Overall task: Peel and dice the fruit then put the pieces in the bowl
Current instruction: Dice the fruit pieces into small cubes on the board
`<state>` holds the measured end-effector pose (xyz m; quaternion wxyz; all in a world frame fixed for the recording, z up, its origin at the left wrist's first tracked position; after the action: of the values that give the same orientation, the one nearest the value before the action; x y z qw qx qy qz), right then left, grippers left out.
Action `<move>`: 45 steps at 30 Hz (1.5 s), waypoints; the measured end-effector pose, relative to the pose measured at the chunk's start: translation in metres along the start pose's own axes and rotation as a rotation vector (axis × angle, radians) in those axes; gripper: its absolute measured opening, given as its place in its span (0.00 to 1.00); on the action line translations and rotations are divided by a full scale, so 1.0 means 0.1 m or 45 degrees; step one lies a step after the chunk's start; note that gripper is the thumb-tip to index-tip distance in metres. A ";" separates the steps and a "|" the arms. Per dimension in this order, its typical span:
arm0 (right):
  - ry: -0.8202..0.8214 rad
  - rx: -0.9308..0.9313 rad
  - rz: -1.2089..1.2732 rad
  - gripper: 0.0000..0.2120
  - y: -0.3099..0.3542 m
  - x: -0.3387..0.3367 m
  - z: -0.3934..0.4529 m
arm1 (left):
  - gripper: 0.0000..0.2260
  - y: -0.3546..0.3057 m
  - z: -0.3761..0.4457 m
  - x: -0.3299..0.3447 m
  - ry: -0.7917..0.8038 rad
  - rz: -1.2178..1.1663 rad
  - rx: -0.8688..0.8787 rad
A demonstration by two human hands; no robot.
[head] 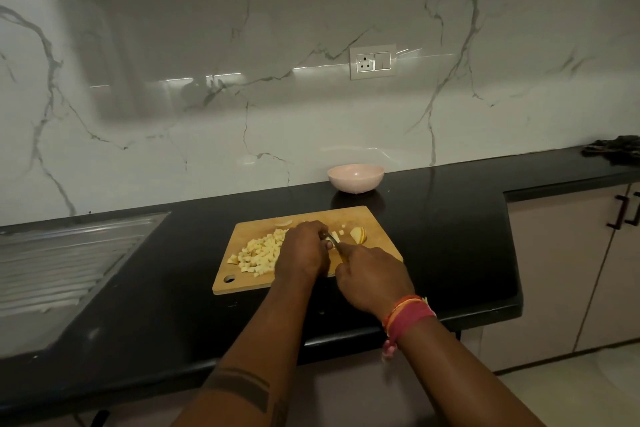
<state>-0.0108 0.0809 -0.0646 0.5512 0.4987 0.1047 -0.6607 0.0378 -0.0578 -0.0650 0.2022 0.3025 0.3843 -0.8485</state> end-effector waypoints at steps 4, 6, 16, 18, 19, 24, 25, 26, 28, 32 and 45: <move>-0.066 -0.022 -0.015 0.21 0.00 -0.10 -0.20 | 0.16 -0.01 0.00 0.01 0.014 0.047 0.021; -0.094 -0.018 0.016 0.22 -0.02 -0.15 -0.27 | 0.16 -0.02 0.00 0.02 0.022 0.044 0.027; -0.292 0.210 0.271 0.24 -0.18 -0.30 -0.30 | 0.23 -0.09 -0.10 0.10 0.116 0.146 0.172; -0.293 0.222 0.269 0.24 -0.17 -0.30 -0.29 | 0.26 -0.09 -0.07 0.15 0.155 0.254 0.186; -0.296 0.221 0.264 0.24 -0.17 -0.30 -0.30 | 0.26 -0.09 -0.06 0.16 0.160 0.284 0.175; -0.265 0.198 0.216 0.24 -0.15 -0.27 -0.29 | 0.17 -0.12 -0.05 0.12 0.137 0.215 0.192; -0.259 0.188 0.193 0.24 -0.14 -0.26 -0.29 | 0.17 -0.12 -0.06 0.12 0.142 0.174 0.200; -0.251 0.180 0.167 0.25 -0.13 -0.25 -0.29 | 0.16 -0.12 -0.07 0.12 0.146 0.132 0.212; -0.240 0.167 0.117 0.25 -0.11 -0.23 -0.29 | 0.17 -0.13 -0.07 0.11 0.147 0.067 0.243; -0.196 0.184 0.062 0.25 -0.10 -0.19 -0.25 | 0.21 -0.14 -0.07 0.10 0.127 0.022 0.241; -0.156 0.128 0.047 0.27 -0.08 -0.13 -0.17 | 0.05 0.02 0.05 0.10 0.060 0.066 0.142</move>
<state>-0.0097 0.1038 -0.0666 0.5429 0.4864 0.0282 -0.6840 0.0295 -0.0639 -0.0706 0.1980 0.3429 0.3331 -0.8557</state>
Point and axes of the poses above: each hand's wrist, its own z-axis towards the middle knuckle, its own x-axis out of the palm, y = z × x, the point moved 9 cm from there along z, towards the middle knuckle, and after that the axes turned 13 degrees about -y, right-handed, at the moved point
